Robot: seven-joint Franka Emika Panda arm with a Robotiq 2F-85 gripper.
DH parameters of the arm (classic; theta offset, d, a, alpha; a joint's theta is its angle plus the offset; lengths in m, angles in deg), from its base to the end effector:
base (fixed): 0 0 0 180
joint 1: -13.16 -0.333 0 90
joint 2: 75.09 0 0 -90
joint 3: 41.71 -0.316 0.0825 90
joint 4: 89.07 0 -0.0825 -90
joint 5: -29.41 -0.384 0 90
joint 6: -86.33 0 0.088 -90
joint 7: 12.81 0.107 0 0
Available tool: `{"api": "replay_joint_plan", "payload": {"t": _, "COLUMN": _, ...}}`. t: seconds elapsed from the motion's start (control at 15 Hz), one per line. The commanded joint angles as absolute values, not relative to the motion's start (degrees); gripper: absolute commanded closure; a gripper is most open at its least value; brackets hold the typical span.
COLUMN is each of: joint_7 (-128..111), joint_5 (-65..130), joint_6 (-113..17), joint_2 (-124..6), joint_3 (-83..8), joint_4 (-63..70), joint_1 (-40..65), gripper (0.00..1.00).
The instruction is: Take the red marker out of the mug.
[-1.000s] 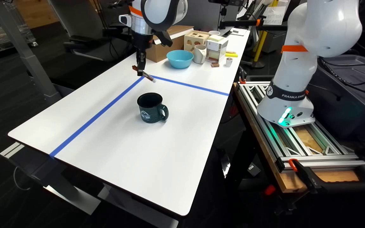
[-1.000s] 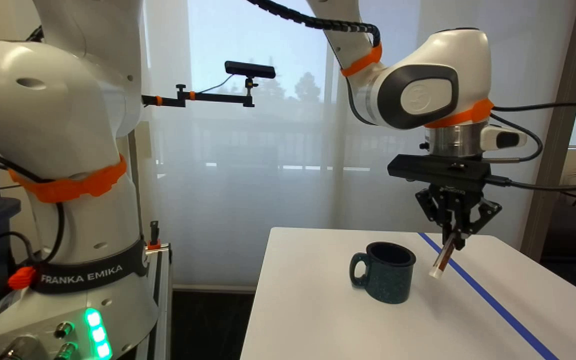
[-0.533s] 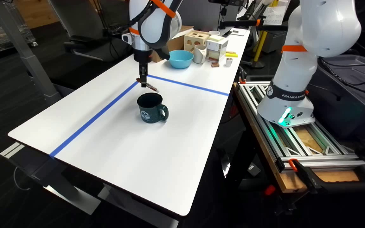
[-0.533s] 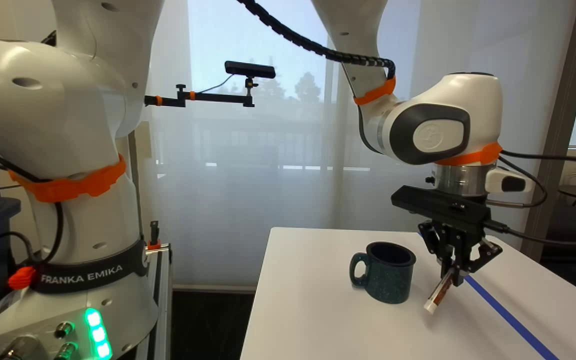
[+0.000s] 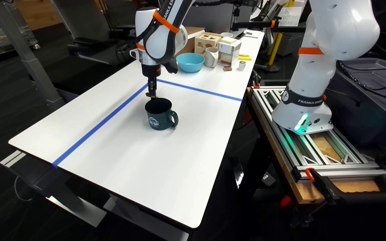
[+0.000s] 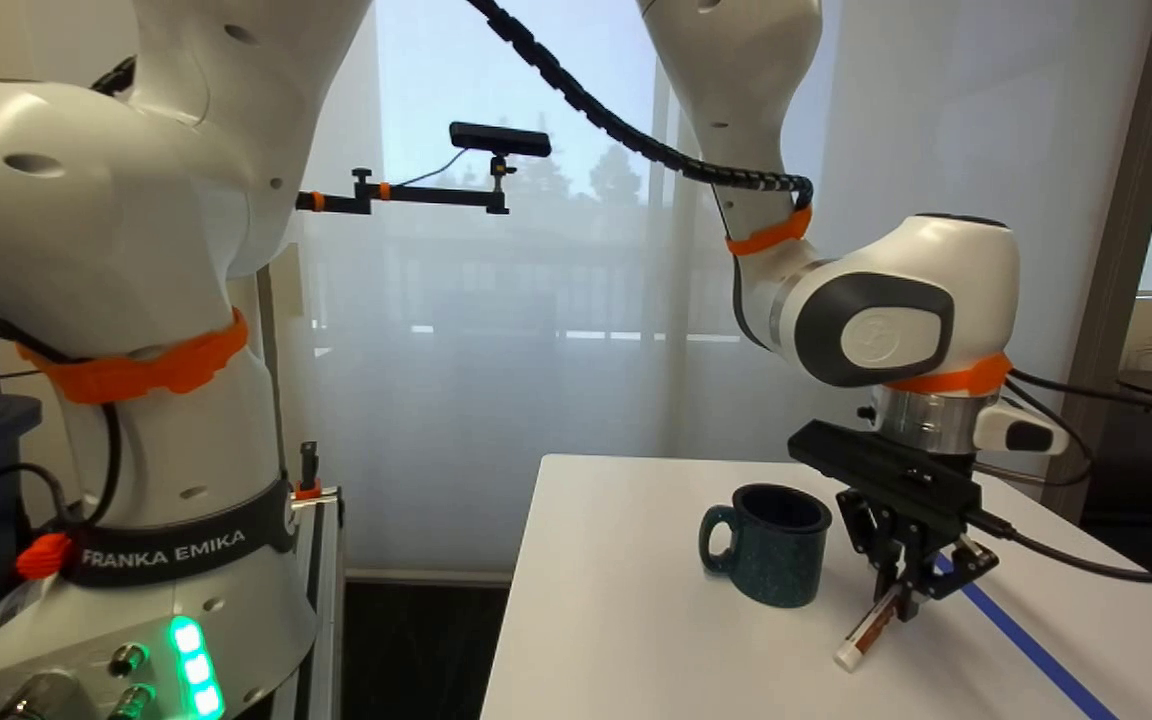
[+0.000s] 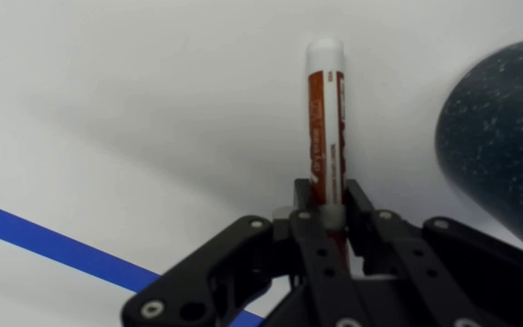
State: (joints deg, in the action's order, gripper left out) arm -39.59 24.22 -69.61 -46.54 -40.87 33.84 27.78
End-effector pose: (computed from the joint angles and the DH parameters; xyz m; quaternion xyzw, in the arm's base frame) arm 0.5537 -0.1567 0.1734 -0.9973 -0.0591 -0.0425 0.0014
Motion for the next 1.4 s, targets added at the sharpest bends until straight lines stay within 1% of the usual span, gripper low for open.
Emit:
{"api": "replay_joint_plan", "payload": {"t": 0.0, "joint_7": -38.3, "joint_5": 24.7, "joint_6": -68.1, "joint_2": -44.7, "joint_3": -42.2, "joint_4": 31.5, "joint_1": 29.0, "gripper": 0.72}}
{"api": "replay_joint_plan", "payload": {"t": 0.07, "joint_7": -38.1, "joint_5": 24.8, "joint_6": -68.1, "joint_2": -44.6, "joint_3": -42.2, "joint_4": 31.4, "joint_1": 29.1, "gripper": 0.54}}
{"api": "replay_joint_plan", "payload": {"t": 0.2, "joint_7": -37.9, "joint_5": 24.8, "joint_6": -68.1, "joint_2": -44.5, "joint_3": -42.4, "joint_4": 31.3, "joint_1": 29.2, "gripper": 0.42}}
{"api": "replay_joint_plan", "payload": {"t": 0.27, "joint_7": -37.7, "joint_5": 24.9, "joint_6": -68.1, "joint_2": -44.7, "joint_3": -42.5, "joint_4": 31.5, "joint_1": 29.1, "gripper": 0.32}}
{"api": "replay_joint_plan", "payload": {"t": 0.33, "joint_7": -37.6, "joint_5": 25.0, "joint_6": -68.0, "joint_2": -45.0, "joint_3": -42.6, "joint_4": 31.6, "joint_1": 29.0, "gripper": 0.26}}
{"api": "replay_joint_plan", "payload": {"t": 0.4, "joint_7": -37.3, "joint_5": 25.1, "joint_6": -68.1, "joint_2": -45.6, "joint_3": -42.5, "joint_4": 32.1, "joint_1": 28.6, "gripper": 0.17}}
{"api": "replay_joint_plan", "payload": {"t": 0.53, "joint_7": -36.9, "joint_5": 25.2, "joint_6": -68.2, "joint_2": -47.3, "joint_3": -42.7, "joint_4": 33.2, "joint_1": 28.3, "gripper": 0.03}}
{"api": "replay_joint_plan", "payload": {"t": 0.6, "joint_7": -36.7, "joint_5": 25.0, "joint_6": -68.1, "joint_2": -48.4, "joint_3": -42.9, "joint_4": 33.6, "joint_1": 28.2, "gripper": 0.0}}
{"api": "replay_joint_plan", "payload": {"t": 1.07, "joint_7": -33.2, "joint_5": 23.9, "joint_6": -67.1, "joint_2": -56.8, "joint_3": -43.6, "joint_4": 35.8, "joint_1": 26.4, "gripper": 0.0}}
{"api": "replay_joint_plan", "payload": {"t": 1.33, "joint_7": -27.1, "joint_5": 22.1, "joint_6": -63.4, "joint_2": -63.2, "joint_3": -43.4, "joint_4": 39.4, "joint_1": 24.1, "gripper": 0.0}}
